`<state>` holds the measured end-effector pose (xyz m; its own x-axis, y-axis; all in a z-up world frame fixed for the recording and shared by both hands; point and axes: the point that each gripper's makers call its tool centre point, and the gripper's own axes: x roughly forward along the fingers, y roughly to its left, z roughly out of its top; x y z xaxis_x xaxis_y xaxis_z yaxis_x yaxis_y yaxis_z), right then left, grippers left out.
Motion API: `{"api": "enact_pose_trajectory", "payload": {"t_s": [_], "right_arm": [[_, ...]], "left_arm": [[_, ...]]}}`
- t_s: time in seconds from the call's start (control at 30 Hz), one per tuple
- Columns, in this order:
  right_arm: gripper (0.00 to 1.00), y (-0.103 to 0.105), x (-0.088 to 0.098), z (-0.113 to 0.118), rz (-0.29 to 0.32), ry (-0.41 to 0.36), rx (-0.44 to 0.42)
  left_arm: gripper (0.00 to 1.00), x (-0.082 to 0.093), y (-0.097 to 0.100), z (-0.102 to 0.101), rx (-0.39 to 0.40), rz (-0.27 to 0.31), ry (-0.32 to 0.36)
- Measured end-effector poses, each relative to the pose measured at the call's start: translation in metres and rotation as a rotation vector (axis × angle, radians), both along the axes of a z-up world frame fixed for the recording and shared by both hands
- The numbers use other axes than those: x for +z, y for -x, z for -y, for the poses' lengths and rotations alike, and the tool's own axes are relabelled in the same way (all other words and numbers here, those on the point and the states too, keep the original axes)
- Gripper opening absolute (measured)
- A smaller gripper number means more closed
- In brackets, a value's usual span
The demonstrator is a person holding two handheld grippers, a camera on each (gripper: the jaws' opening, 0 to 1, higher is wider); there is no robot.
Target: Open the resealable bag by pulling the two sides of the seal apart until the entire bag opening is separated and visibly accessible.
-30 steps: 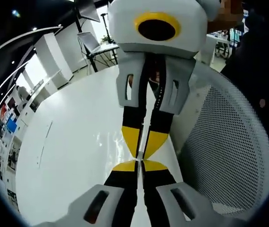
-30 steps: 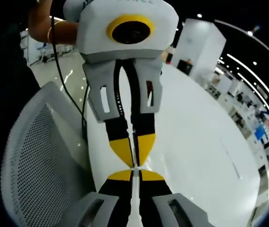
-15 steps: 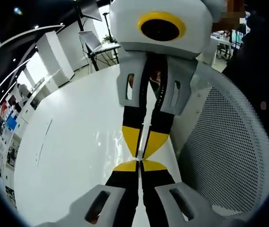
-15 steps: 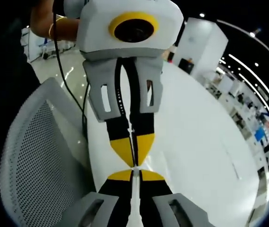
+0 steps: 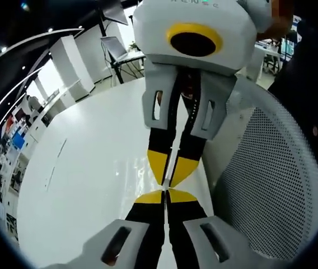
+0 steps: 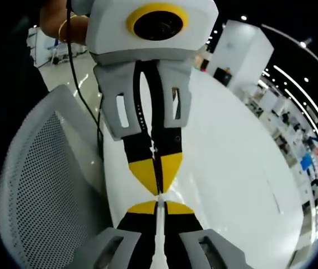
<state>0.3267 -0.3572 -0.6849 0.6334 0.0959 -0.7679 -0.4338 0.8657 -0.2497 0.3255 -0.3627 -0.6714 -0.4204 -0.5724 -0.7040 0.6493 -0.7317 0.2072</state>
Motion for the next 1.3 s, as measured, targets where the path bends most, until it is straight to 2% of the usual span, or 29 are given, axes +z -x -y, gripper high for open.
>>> {"api": "enact_pose_trajectory", "payload": {"t_s": [0.23, 0.27, 0.3, 0.33, 0.47, 0.63, 0.77, 0.87, 1.0, 1.3], "right_arm": [[0.0, 0.0, 0.0, 0.002, 0.0, 0.003, -0.009], [0.0, -0.002, 0.001, 0.009, 0.005, 0.054, 0.016], [0.0, 0.002, 0.001, 0.004, -0.008, -0.008, -0.013], [0.0, 0.001, 0.004, 0.005, -0.005, -0.021, -0.018], [0.0, -0.003, 0.003, 0.01, -0.009, 0.011, -0.024], [0.0, -0.002, 0.008, 0.014, 0.014, -0.022, -0.057], [0.01, 0.001, 0.007, 0.011, 0.011, -0.013, -0.039], [0.02, -0.002, 0.009, 0.001, 0.025, -0.042, -0.017], [0.01, -0.003, 0.002, -0.001, 0.005, -0.018, 0.004], [0.0, -0.003, 0.003, -0.001, 0.005, 0.013, 0.027]], "left_arm": [[0.0, 0.004, -0.002, 0.0, 0.002, -0.008, 0.008], [0.0, 0.004, -0.003, -0.001, 0.007, -0.007, 0.003], [0.0, 0.005, -0.003, -0.001, 0.008, -0.02, 0.0], [0.0, 0.004, -0.003, -0.001, 0.005, -0.012, -0.002], [0.0, 0.004, -0.005, 0.005, 0.003, 0.013, 0.004], [0.0, 0.006, -0.007, 0.008, 0.01, 0.002, 0.007], [0.0, 0.002, -0.006, 0.006, 0.004, 0.005, -0.005], [0.0, 0.0, -0.002, 0.005, -0.005, 0.003, -0.01], [0.0, -0.003, 0.002, 0.004, -0.017, 0.011, -0.016], [0.0, -0.002, 0.001, 0.004, 0.008, -0.005, -0.025]]}}
